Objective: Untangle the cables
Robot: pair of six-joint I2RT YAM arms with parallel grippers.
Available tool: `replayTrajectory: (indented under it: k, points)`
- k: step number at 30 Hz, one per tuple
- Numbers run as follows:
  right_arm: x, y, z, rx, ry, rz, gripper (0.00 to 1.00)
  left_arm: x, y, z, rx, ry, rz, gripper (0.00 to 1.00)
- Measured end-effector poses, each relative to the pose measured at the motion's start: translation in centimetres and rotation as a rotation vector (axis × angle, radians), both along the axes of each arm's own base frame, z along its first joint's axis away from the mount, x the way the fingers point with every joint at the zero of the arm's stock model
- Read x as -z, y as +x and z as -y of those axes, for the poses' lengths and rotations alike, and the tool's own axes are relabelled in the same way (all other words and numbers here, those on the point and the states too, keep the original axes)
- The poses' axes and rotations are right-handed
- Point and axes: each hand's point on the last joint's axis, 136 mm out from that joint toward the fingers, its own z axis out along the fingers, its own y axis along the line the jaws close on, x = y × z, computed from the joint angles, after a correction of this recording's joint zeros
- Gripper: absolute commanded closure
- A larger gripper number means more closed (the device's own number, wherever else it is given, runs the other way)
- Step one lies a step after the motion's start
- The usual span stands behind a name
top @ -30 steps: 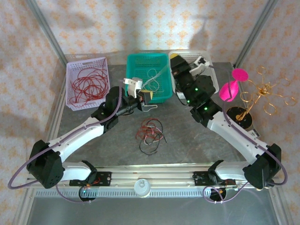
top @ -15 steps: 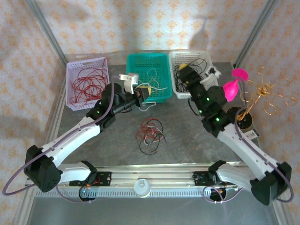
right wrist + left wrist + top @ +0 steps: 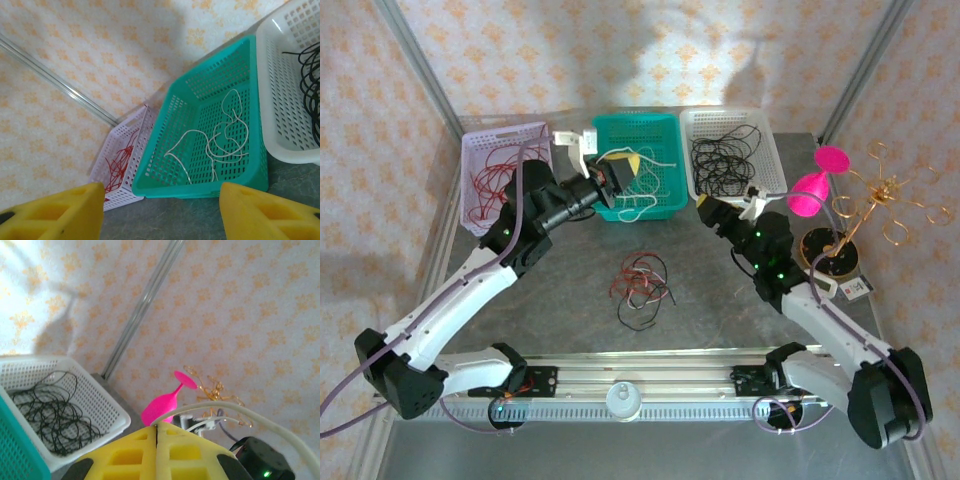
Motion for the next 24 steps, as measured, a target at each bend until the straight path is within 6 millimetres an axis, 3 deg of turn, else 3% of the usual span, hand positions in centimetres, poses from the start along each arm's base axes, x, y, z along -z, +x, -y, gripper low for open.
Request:
replayTrajectory:
  k: [4,6,11,16,21,24]
  points:
    - [1.1,0.2,0.4,0.026,-0.003,-0.041,0.37,-1.7,2.2,0.0,-0.040,0.000,0.024,1.00]
    - [1.6,0.1,0.8,0.046,-0.005,-0.057,0.37,-1.9,4.2,-0.1,-0.074,0.008,0.023,1.00]
    - [3.7,-1.5,1.7,0.064,-0.023,-0.113,0.37,0.4,11.2,-0.7,-0.195,0.049,-0.031,1.00]
    - [6.8,-3.4,2.4,0.066,-0.052,-0.189,0.39,6.4,18.8,-1.4,-0.299,0.106,-0.135,1.00]
    - [8.6,-4.6,2.9,0.064,-0.092,-0.253,0.42,15.2,25.3,-1.7,-0.371,0.182,-0.268,1.00]
    - [9.9,-5.0,3.0,0.053,-0.131,-0.294,0.46,21.2,27.5,-1.3,-0.387,0.231,-0.358,1.00]
